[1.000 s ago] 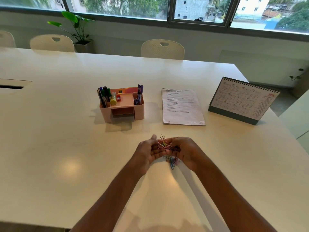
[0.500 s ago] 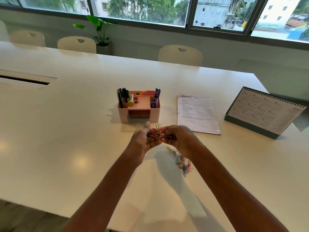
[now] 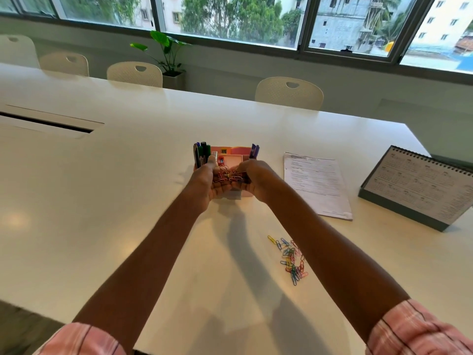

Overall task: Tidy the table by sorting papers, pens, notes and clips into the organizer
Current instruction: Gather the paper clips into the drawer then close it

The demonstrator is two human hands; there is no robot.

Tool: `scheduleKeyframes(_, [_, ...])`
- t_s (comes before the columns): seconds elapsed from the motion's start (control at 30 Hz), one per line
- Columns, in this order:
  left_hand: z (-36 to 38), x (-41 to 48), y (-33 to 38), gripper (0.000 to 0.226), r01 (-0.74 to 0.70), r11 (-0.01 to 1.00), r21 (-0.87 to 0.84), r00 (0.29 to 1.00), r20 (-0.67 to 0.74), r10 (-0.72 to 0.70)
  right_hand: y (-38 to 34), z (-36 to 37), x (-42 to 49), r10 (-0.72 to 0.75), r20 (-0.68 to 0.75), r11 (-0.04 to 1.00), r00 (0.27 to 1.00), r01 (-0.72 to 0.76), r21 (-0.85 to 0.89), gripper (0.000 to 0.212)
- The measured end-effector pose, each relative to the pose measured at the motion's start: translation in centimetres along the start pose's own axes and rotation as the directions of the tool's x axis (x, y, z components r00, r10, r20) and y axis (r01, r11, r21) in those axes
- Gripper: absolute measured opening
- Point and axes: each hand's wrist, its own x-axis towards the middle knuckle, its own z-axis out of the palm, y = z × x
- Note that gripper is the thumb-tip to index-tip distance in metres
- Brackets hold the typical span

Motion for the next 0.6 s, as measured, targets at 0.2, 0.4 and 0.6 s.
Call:
scheduleKeyframes(0.2, [-0.6, 1.8, 0.8, 0.053, 0.045, 0.999, 0.013, 0.999, -0.002, -0.045, -1.1, 1.6, 2.0, 0.043, -0.091, 0.99, 0.995, -0.055, -0.131, 0.033])
scheduleKeyframes(0.4, [-1.4, 2.3, 1.1, 0.075, 0.116, 0.989, 0.087, 0.992, 0.039, -0.12, -1.5, 1.2, 1.6, 0.062, -0.094, 0.988, 0.994, -0.074, -0.132, 0.015])
scheduleKeyframes(0.6, [-1.4, 2.2, 1.2, 0.073, 0.114, 0.99, 0.082, 0.991, 0.067, -0.12, -1.7, 0.6, 1.6, 0.03, -0.042, 0.986, 0.999, -0.037, -0.165, 0.023])
